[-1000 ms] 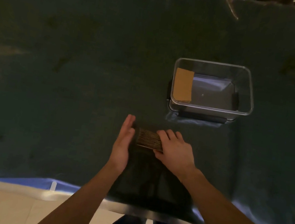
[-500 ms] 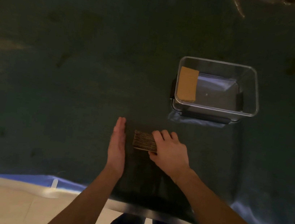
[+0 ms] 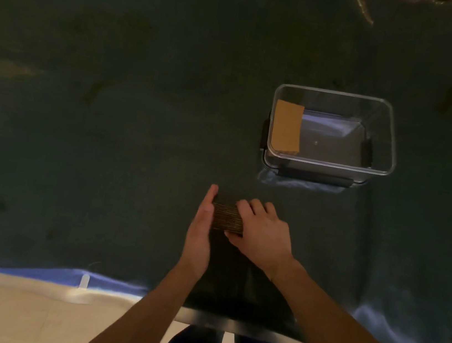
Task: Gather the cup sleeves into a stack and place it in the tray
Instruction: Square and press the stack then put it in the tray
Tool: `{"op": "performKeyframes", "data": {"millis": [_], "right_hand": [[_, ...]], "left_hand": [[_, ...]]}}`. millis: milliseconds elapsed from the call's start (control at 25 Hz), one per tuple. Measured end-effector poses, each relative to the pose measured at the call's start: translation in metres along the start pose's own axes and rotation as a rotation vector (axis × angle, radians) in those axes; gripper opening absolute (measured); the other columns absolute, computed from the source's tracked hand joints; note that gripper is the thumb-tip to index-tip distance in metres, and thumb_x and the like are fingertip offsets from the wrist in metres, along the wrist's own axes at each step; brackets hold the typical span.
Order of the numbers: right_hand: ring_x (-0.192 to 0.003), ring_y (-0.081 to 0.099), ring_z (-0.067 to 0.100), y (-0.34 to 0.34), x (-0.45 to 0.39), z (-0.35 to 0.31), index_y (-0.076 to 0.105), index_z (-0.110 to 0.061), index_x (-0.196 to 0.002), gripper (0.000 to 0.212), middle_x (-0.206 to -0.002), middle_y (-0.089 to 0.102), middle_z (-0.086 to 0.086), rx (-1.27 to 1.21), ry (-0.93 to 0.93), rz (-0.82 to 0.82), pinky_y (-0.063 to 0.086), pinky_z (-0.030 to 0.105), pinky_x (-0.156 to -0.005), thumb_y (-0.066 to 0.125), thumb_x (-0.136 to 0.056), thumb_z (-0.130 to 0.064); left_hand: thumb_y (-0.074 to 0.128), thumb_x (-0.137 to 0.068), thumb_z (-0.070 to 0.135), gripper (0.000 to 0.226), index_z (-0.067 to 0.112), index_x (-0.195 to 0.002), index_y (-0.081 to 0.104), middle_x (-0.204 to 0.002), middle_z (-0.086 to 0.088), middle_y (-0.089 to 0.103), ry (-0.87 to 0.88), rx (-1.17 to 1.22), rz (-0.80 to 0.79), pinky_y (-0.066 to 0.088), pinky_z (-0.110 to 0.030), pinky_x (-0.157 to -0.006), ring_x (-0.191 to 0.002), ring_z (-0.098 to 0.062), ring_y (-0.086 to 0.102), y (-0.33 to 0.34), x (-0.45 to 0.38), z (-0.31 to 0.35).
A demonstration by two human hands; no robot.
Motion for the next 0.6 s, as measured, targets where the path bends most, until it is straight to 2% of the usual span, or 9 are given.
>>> {"op": "performKeyframes", "data": {"millis": [80, 120, 160, 240, 320, 360, 480, 520, 600], "right_hand": [[-0.112, 0.052, 0.024, 0.0, 0.0, -0.001, 0.045, -0.027, -0.127, 0.055, -0.125, 0.055, 0.0, 0.009, -0.015, -0.005, 0.055, 0.039, -0.075, 0.061, -0.083, -0.054], [-0.112, 0.051, 0.024, 0.001, -0.001, -0.002, 0.044, -0.027, -0.128, 0.054, -0.125, 0.055, 0.0, 0.009, -0.018, -0.007, 0.055, 0.039, -0.075, 0.061, -0.083, -0.054], [-0.112, 0.051, 0.024, 0.001, 0.0, -0.002, 0.044, -0.028, -0.128, 0.054, -0.125, 0.055, 0.0, 0.007, -0.016, -0.008, 0.055, 0.039, -0.076, 0.062, -0.084, -0.053], [-0.114, 0.051, 0.024, 0.001, 0.0, -0.001, 0.044, -0.028, -0.129, 0.055, -0.127, 0.055, -0.001, -0.001, 0.005, 0.002, 0.055, 0.038, -0.077, 0.062, -0.084, -0.053], [-0.116, 0.05, 0.025, 0.001, 0.0, -0.001, 0.043, -0.03, -0.133, 0.059, -0.129, 0.054, 0.0, -0.002, 0.02, 0.003, 0.056, 0.039, -0.078, 0.062, -0.083, -0.054], [-0.118, 0.049, 0.025, 0.002, 0.001, -0.002, 0.041, -0.032, -0.136, 0.061, -0.131, 0.054, 0.0, -0.001, 0.018, -0.002, 0.056, 0.039, -0.078, 0.062, -0.083, -0.054], [-0.118, 0.048, 0.026, 0.003, 0.002, -0.003, 0.037, -0.036, -0.14, 0.063, -0.132, 0.053, 0.0, 0.009, 0.003, -0.003, 0.056, 0.038, -0.077, 0.061, -0.084, -0.055], [-0.117, 0.049, 0.026, 0.003, 0.003, -0.004, 0.038, -0.036, -0.138, 0.061, -0.131, 0.053, 0.0, 0.009, -0.002, -0.003, 0.056, 0.038, -0.076, 0.061, -0.084, -0.055], [-0.115, 0.049, 0.025, 0.003, 0.003, -0.002, 0.041, -0.035, -0.134, 0.057, -0.128, 0.053, 0.0, 0.005, -0.003, -0.005, 0.057, 0.038, -0.075, 0.061, -0.084, -0.055]], "left_hand": [[0.037, -0.102, 0.05, 0.056, 0.015, -0.145, 0.045, -0.143, 0.007, 0.052, -0.012, -0.007, 0.083, 0.039, -0.004, -0.097, -0.12, 0.021, 0.048, -0.024, -0.01, 0.004], [0.034, -0.102, 0.051, 0.06, 0.013, -0.148, 0.04, -0.15, 0.003, 0.047, 0.026, -0.026, 0.155, 0.035, -0.008, -0.107, -0.125, 0.019, 0.044, -0.038, -0.013, 0.011], [0.034, -0.101, 0.05, 0.062, 0.012, -0.151, 0.036, -0.154, 0.0, 0.041, 0.046, -0.012, 0.203, 0.03, -0.02, -0.116, -0.132, 0.011, 0.042, -0.044, -0.014, 0.015], [0.036, -0.104, 0.042, 0.055, 0.011, -0.15, 0.038, -0.152, -0.002, 0.044, 0.037, 0.024, 0.157, 0.029, -0.034, -0.119, -0.129, 0.003, 0.048, -0.024, -0.004, 0.018], [0.039, -0.101, 0.035, 0.052, 0.015, -0.149, 0.041, -0.147, 0.004, 0.048, 0.025, 0.072, 0.059, 0.038, -0.028, -0.113, -0.12, 0.011, 0.052, 0.006, 0.009, 0.009], [0.039, -0.097, 0.038, 0.056, 0.017, -0.15, 0.039, -0.147, 0.006, 0.047, 0.006, 0.101, 0.024, 0.041, -0.02, -0.109, -0.124, 0.01, 0.05, 0.012, 0.012, 0.005], [0.043, -0.094, 0.043, 0.064, 0.022, -0.153, 0.032, -0.153, 0.008, 0.04, -0.003, 0.075, -0.066, 0.039, -0.013, -0.103, -0.14, -0.006, 0.039, 0.004, 0.006, 0.0], [0.044, -0.097, 0.043, 0.062, 0.025, -0.154, 0.028, -0.158, 0.008, 0.034, 0.031, -0.015, -0.073, 0.035, -0.016, -0.108, -0.145, -0.007, 0.033, -0.001, 0.006, 0.002], [0.041, -0.1, 0.04, 0.065, 0.024, -0.157, 0.016, -0.165, 0.005, 0.015, 0.244, -0.339, 0.014, 0.022, -0.024, -0.12, -0.151, -0.006, 0.015, -0.013, 0.009, 0.021]]}}
Point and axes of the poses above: each hand's wrist, its own x-axis away from the middle knuckle, its own y-axis out of the palm, z = x × y, the point moved 8 cm from there along -x, towards the middle knuckle
